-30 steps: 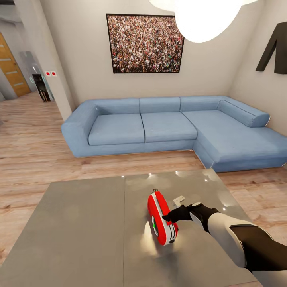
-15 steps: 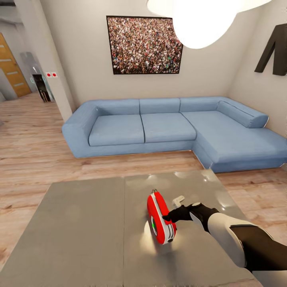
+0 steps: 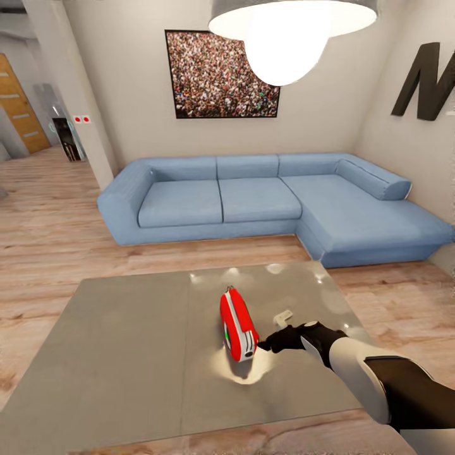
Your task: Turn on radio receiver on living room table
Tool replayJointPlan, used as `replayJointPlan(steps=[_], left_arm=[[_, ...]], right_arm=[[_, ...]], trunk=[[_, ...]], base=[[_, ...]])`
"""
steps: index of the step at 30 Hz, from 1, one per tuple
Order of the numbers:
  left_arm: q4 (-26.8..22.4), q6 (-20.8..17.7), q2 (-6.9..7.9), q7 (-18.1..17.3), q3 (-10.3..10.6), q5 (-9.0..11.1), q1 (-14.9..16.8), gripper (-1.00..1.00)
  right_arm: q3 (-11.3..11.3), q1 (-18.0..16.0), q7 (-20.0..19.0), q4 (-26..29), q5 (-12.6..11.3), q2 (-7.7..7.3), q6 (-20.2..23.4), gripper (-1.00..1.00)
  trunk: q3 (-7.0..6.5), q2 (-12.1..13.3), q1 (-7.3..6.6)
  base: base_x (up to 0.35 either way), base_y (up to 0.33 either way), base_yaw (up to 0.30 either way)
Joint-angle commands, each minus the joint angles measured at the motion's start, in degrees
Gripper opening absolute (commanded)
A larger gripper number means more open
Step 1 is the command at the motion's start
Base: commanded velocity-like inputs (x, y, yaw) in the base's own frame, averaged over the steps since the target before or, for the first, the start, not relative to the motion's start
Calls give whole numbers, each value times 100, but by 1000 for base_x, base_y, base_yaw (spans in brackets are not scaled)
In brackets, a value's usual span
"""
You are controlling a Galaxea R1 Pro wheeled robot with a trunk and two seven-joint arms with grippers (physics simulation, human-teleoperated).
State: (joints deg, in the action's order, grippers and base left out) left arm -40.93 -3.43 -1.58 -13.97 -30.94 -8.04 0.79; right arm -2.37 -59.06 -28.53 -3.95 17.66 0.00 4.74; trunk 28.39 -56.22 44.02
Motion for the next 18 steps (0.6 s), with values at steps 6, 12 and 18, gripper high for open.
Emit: replayJointPlan(steps=[6, 12, 18], left_arm=[[2, 0, 13, 0, 1, 0, 0, -100], [3, 0, 17, 0, 2, -2, 0, -100], [85, -8, 137, 0, 36, -3, 0, -100]], right_arm=[[-1, 0, 49, 0, 0, 0, -2, 100], [-1, 0, 65, 0, 0, 0, -9, 100], [-1, 9, 85, 0, 0, -7, 2, 100]], trunk=[[-108, 242, -132], [-216, 483, -264], [-324, 723, -396]], base=[[-273, -209, 0], [-147, -123, 0], [-16, -14, 0]])
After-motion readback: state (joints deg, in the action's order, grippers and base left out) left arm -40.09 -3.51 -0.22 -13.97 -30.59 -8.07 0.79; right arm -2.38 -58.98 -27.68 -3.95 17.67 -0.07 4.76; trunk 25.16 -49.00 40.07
